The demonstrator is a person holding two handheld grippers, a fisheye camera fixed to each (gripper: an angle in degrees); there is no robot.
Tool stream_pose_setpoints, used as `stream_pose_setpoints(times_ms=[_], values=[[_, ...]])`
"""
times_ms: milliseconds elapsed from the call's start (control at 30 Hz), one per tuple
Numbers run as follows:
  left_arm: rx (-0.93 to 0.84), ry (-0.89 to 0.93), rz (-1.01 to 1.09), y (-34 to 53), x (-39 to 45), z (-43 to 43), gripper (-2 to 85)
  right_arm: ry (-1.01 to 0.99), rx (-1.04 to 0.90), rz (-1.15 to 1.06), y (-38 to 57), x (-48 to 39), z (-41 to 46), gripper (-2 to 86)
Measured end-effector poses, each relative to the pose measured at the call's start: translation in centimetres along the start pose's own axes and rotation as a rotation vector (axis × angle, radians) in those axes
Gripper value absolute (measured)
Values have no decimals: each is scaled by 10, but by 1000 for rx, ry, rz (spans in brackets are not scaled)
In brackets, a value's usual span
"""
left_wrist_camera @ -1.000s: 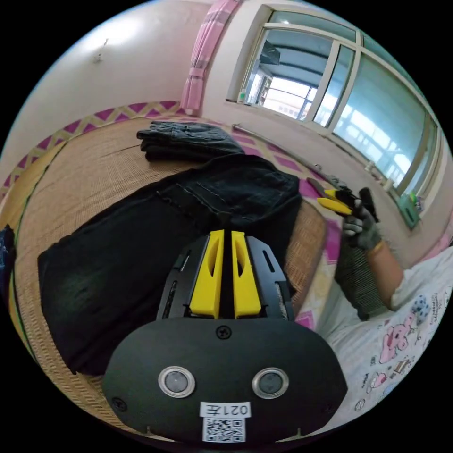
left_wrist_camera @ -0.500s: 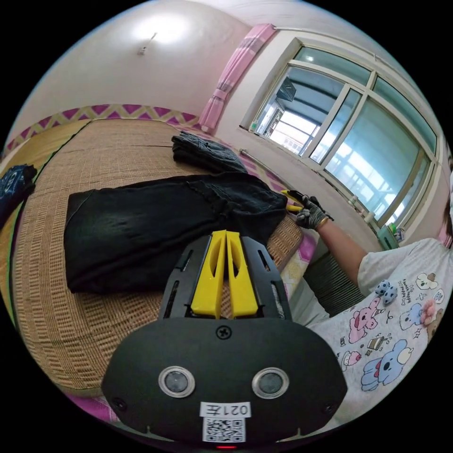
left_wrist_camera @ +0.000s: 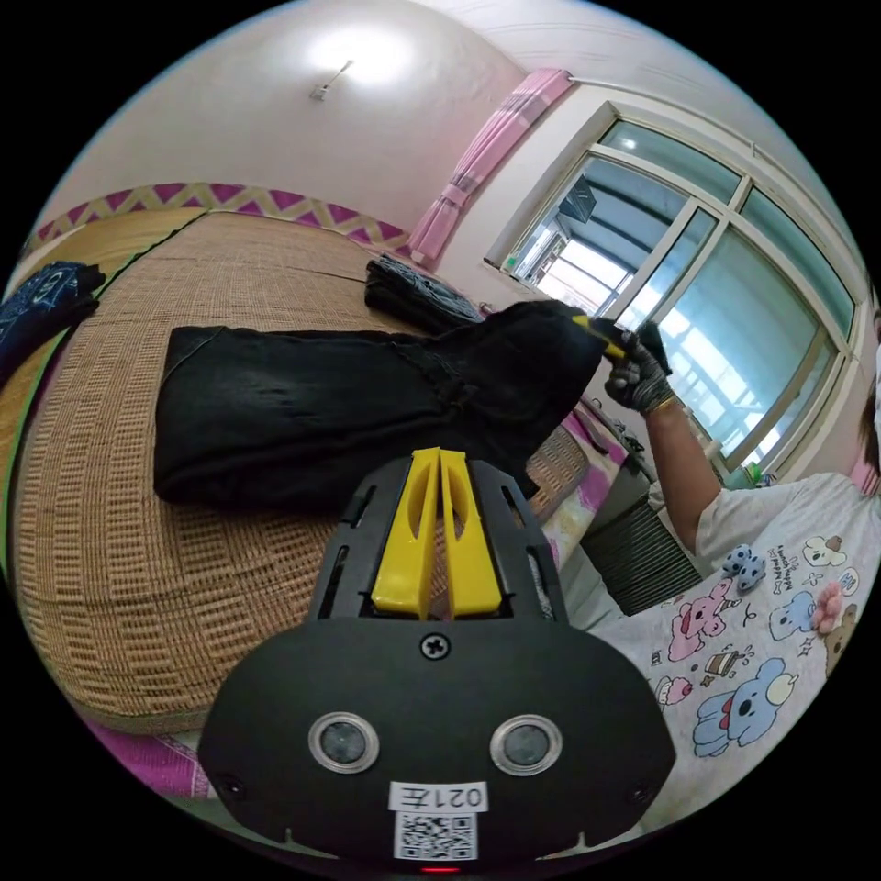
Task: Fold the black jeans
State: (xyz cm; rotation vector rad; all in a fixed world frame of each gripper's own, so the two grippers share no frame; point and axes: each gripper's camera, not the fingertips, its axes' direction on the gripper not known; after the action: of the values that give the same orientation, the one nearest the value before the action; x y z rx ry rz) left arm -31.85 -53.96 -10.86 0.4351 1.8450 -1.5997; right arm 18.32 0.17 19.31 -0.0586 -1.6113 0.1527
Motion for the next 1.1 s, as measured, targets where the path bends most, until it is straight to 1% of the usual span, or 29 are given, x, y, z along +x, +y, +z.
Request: stream_pose_setpoints(times_ms=[67, 100, 167, 200, 267, 300, 367, 433, 500, 567, 633, 700, 767, 800, 833, 867, 900, 933, 967, 1000, 1067, 1100], values=[[14, 11, -11, 2, -9, -11, -9, 58, -52, -154, -8, -87, 51, 58], [24, 16, -20, 3, -15, -20, -9, 71, -63, -192, -8, -107, 66, 58], [37, 17, -38, 6, -25, -32, -9, 108, -103, -322, -3, -176, 135, 57], [43, 16, -51, 8, -31, -40, -9, 106, -119, -344, 0, -190, 154, 57], [53, 12, -68, 11, -41, -51, -9, 96, -187, -400, 18, -234, 237, 56], [56, 6, -82, 13, -48, -58, -9, 96, -208, -405, 25, -241, 259, 56], [56, 6, -100, 15, -57, -67, -9, 153, -327, -440, 60, -257, 352, 54], [51, -4, -118, 18, -69, -79, -9, 200, -441, -453, 86, -257, 406, 53], [57, -18, -123, 20, -76, -90, -9, 185, -399, -427, 96, -261, 411, 53], [71, -42, -136, 20, -84, -102, -9, 190, -314, -433, 96, -277, 397, 53], [99, -44, -164, 17, -95, -111, -9, 163, -305, -436, 98, -289, 398, 56], [113, -32, -178, 10, -102, -112, -9, 157, -365, -461, 106, -299, 421, 62], [130, -22, -189, 0, -108, -112, -9, 161, -492, -484, 125, -299, 465, 84], [144, -24, -191, -6, -110, -113, -9, 155, -482, -475, 127, -297, 466, 88], [157, -37, -188, -13, -111, -115, -9, 86, -468, -445, 124, -295, 455, 95], [164, -45, -186, -16, -112, -117, -9, -44, -490, -409, 117, -289, 439, 101], [176, -62, -181, -23, -114, -119, -9, -121, -506, -388, 114, -284, 431, 104], [179, -73, -170, -32, -116, -121, -9, -241, -528, -364, 109, -273, 411, 96], [181, -77, -162, -37, -118, -121, -9, -272, -512, -366, 105, -260, 387, 90], [181, -86, -134, -49, -120, -121, -9, -242, -495, -369, 103, -253, 374, 88], [173, -120, -88, -71, -123, -117, -8, 4, -423, -428, 107, -227, 329, 72], [168, -141, -54, -86, -125, -113, -8, 68, -414, -443, 109, -221, 321, 68]])
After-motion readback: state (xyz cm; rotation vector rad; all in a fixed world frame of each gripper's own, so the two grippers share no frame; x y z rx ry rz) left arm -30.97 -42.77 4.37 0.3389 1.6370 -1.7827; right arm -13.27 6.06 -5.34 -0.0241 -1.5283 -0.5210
